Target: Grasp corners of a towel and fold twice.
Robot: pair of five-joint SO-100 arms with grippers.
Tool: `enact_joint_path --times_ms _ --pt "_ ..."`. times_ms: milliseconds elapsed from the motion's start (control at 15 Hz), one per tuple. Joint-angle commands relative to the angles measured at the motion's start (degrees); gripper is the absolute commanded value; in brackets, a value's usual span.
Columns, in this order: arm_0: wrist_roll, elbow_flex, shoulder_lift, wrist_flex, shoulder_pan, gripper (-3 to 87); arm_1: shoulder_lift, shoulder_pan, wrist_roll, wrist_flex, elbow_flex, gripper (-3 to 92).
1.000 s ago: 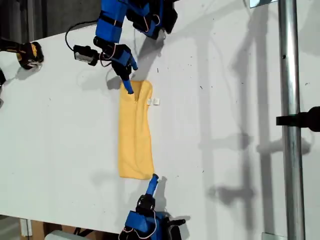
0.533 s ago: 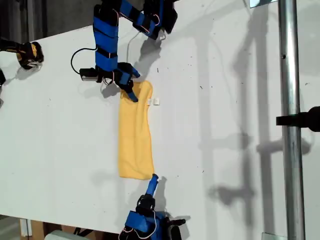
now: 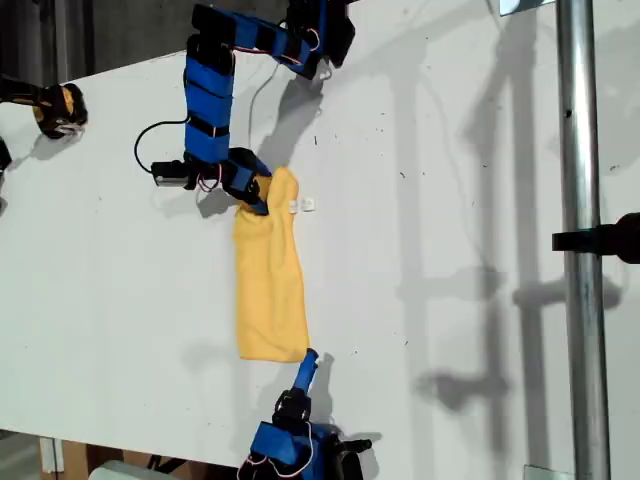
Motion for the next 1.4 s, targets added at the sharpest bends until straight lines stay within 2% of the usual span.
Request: enact_joint_path --times_ms 0,133,333,600,1067,1200,1333 --pt "-0.35 -2.11 0.35 0.26 0.35 24.2 -3.43 0.0 -1.23 0.18 -7.47 4.8" --pt "-0.53 -2.2 0.35 0.35 0.53 24.2 -4.04 0.88 -2.29 0.97 -8.79 0.0" --pt "-0.53 -2.29 0.35 0.44 0.88 24.2 2.2 1.58 -3.43 6.86 -5.27 0.0" --pt "0.0 -2.37 0.35 0.44 1.05 24.1 17.67 0.79 -2.37 22.59 3.87 0.0" --pt "0.88 -2.72 0.35 0.26 1.41 24.1 40.61 -9.14 10.81 51.68 14.41 0.0" --pt "0.97 -2.64 0.35 0.18 1.76 24.1 46.32 -11.34 10.81 51.77 12.13 0.0" --pt "1.23 -2.46 0.35 -0.35 1.49 24.1 43.86 -13.45 8.17 44.65 4.83 0.0"
